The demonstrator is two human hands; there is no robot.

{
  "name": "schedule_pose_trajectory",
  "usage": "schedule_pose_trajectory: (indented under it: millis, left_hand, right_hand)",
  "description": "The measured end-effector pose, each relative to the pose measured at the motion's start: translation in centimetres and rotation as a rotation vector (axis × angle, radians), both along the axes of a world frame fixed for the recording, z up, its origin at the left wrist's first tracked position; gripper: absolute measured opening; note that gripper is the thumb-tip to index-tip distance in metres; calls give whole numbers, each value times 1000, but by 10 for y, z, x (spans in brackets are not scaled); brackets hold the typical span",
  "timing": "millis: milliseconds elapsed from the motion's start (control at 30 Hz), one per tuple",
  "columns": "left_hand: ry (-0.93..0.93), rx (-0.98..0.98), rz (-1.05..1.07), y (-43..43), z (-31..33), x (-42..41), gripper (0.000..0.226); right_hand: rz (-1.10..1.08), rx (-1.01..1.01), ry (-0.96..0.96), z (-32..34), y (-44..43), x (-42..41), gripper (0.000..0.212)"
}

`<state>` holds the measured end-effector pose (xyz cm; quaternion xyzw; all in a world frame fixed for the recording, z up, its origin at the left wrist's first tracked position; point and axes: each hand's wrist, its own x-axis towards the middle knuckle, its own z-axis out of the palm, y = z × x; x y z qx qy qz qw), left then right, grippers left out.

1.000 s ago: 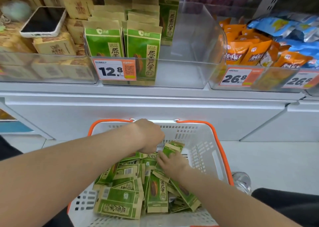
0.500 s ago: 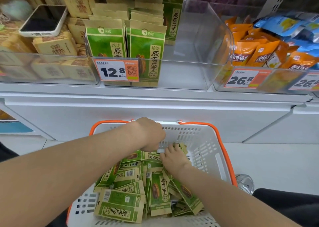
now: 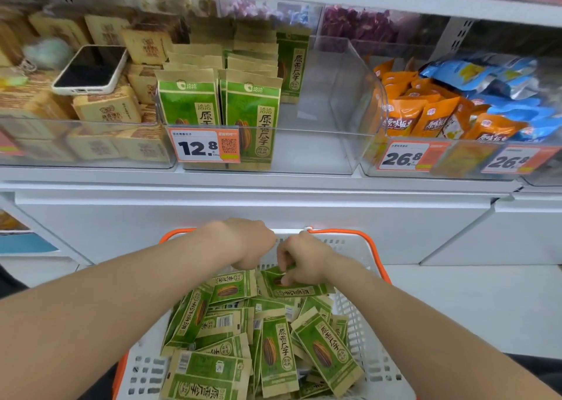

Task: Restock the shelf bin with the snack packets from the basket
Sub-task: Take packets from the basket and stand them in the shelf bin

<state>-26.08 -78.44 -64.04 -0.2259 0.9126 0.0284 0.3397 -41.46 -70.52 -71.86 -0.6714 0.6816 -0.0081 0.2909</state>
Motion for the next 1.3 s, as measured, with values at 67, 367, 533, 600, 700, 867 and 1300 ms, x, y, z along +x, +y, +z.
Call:
schedule_pose_trajectory:
  millis: [67,367,533,600,700,867,1300]
  left_hand:
    - [37,61,63,-7,3,3,50]
    - [455,362,271,-29,25,13,29]
    - [836,422,303,-33,39,21,48]
    - [972,407,364,-32,48,20,40]
    - [1136,342,425,-28,61,17,37]
    - [1301,162,461,-7,75,14,50]
    - [1719,54,620,0,91,-2,18]
  right_hand:
    - [-20,-62,-57,17,-6,2,27]
    - [-57,-265,-255,102,-20,-9,16]
    - [-127,-510,-252,140,-19,-15,16]
    - [-290,-699,-238,147,-20,-18,29]
    - [-502,-956,-361,155,-18,-17,38]
    - [-806,-1044,-797,168,-14,-5,42]
    - [-691,-838,-1043,179,-14,25,21]
